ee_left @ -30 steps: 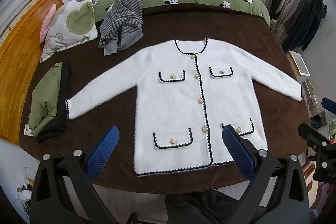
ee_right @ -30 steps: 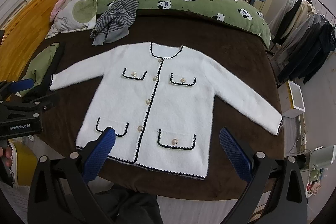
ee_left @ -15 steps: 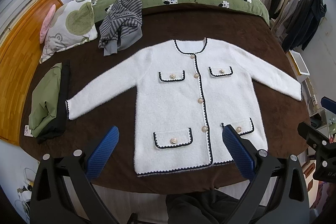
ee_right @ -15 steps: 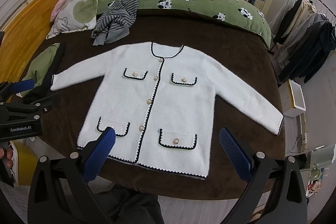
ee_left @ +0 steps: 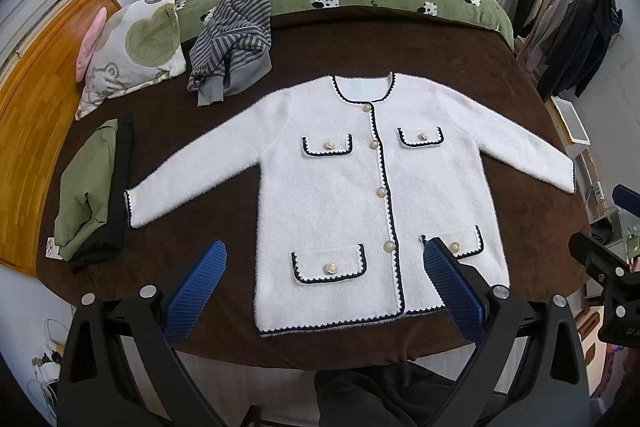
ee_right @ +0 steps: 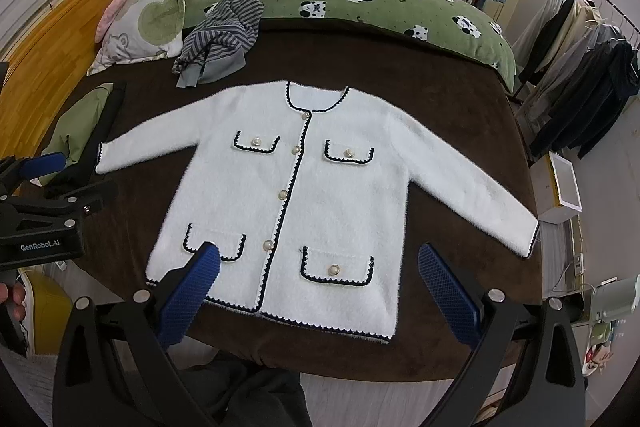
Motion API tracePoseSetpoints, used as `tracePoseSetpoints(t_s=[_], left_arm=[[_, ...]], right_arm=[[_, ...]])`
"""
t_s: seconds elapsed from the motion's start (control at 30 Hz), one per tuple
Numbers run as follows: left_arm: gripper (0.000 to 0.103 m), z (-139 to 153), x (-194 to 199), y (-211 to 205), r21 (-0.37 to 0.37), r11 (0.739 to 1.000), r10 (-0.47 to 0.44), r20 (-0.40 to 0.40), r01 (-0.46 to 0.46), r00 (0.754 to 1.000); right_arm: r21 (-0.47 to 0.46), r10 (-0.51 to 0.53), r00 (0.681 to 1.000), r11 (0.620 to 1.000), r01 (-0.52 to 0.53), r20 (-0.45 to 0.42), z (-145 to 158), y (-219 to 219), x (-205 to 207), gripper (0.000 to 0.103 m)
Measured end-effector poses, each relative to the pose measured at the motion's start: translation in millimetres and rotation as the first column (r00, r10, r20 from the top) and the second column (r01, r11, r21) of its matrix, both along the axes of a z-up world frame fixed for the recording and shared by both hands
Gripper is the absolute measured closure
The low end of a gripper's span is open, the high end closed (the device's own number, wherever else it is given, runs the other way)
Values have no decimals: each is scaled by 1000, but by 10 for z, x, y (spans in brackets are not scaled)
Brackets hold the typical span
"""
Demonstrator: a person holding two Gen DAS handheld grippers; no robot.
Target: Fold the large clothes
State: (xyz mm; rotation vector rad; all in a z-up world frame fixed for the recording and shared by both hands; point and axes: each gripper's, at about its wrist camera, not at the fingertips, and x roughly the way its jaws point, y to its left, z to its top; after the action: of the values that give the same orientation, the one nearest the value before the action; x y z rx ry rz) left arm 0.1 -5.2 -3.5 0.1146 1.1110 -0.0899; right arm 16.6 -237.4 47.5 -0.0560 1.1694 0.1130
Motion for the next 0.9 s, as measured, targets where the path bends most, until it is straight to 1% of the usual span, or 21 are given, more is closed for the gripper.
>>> tracePoseSetpoints(t_s=[0.33, 0.9], left_arm=[[6, -5, -2, 10, 11, 1000, -1, 3, 1, 1000], [6, -35, -17, 68, 0, 1000, 4, -5, -4, 1000]], right_arm=[[1, -1, 1000, 1000, 1, -2, -5, -2, 5, 6], [0, -2, 1000, 1000, 2, -7, -31, -27, 4, 6]])
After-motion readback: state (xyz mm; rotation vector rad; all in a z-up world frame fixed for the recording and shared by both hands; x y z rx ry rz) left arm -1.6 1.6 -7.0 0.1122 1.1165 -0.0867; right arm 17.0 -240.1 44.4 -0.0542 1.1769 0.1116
